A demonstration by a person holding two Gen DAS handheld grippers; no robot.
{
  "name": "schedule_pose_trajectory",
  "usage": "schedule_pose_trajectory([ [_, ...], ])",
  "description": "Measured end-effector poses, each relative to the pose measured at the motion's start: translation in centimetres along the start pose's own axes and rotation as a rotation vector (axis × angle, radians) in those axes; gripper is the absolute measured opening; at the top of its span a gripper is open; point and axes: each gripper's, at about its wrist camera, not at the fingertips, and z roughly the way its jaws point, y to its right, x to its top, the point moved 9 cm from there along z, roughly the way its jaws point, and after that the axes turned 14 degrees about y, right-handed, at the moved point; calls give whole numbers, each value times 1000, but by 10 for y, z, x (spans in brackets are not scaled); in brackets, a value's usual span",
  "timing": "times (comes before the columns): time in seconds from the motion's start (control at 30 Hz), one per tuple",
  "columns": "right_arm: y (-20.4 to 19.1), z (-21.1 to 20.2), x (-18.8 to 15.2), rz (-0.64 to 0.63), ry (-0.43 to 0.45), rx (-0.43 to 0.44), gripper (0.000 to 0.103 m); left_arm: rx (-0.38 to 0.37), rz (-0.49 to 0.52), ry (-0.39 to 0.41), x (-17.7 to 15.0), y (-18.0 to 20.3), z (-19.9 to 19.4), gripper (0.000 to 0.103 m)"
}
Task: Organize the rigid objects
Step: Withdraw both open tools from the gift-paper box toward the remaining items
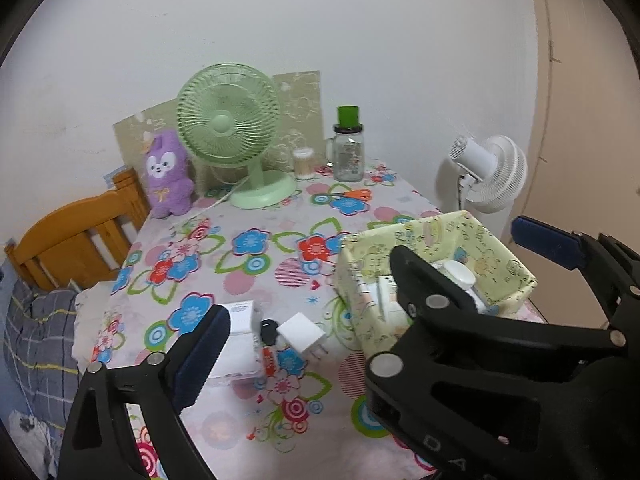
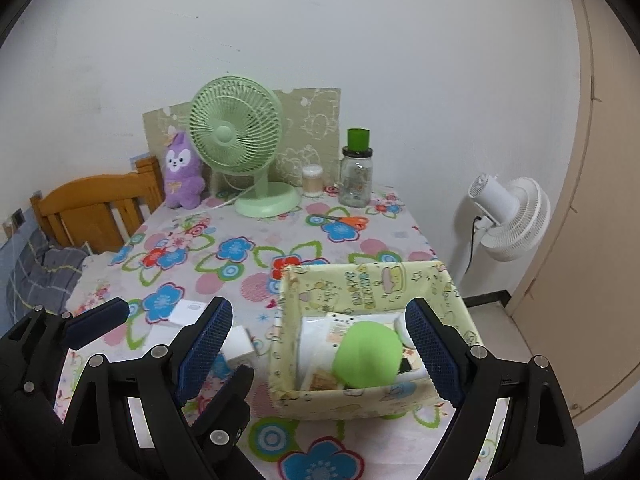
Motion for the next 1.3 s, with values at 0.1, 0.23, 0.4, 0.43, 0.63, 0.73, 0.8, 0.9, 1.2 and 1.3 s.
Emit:
schedule_pose_trajectory([
  [0.1,-9,-3,2,-11,5,13,91,-5,-12,5,-1,-7,-5,101],
  [0.23,-20,-5,3,-17,4,24,91,-2,-27,11,-2,-16,-10,103],
  [0.4,-32,-6,3,-27,1,30,91,28,-36,18,-4,-28,-14,103],
  [0.43,-35,-7,3,-30,1,31,91,35,-34,23,-4,-30,-15,103],
  [0.63,-47,-8,5,-42,7,40,91,23,-61,26,-5,-41,-18,103],
  [0.73,-52,-8,5,-44,3,37,91,26,-68,29,-6,-47,-19,103],
  [0.8,-56,-6,5,-44,-3,38,91,38,-73,32,-7,-51,-19,103],
  [0.9,-63,-5,4,-41,-3,49,91,36,-92,30,-10,-58,-18,103],
  [1.2,-80,8,-5,-10,-18,95,91,40,-130,34,-19,-79,-13,103],
  [1.3,-84,10,-4,-27,12,89,91,61,-120,38,-22,-84,-10,103],
])
